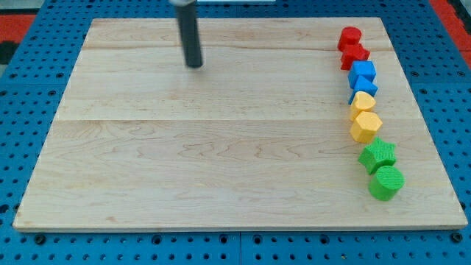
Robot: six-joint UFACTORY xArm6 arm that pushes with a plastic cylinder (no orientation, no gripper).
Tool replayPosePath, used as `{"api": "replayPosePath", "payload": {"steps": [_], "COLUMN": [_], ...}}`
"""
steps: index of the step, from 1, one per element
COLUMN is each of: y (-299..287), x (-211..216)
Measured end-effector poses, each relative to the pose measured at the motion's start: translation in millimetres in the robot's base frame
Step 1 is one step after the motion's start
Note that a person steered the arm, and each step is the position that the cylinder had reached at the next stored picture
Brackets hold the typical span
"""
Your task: Move red circle to the left of red star
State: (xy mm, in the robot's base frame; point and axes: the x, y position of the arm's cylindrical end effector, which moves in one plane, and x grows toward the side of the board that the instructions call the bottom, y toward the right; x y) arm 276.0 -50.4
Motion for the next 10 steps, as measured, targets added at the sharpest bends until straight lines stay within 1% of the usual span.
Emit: {"api": "replayPosePath", "payload": {"steps": [1, 2, 4, 5, 6, 7, 8, 9, 10], "y": [96.8, 133.5, 329.1, 315.3, 271.2, 242.9, 191.9, 166.4, 164.6], "x": [-75.8, -83.3, -80.1, -53.1, -23.3, -11.9, -11.9, -11.9, -12.0]}}
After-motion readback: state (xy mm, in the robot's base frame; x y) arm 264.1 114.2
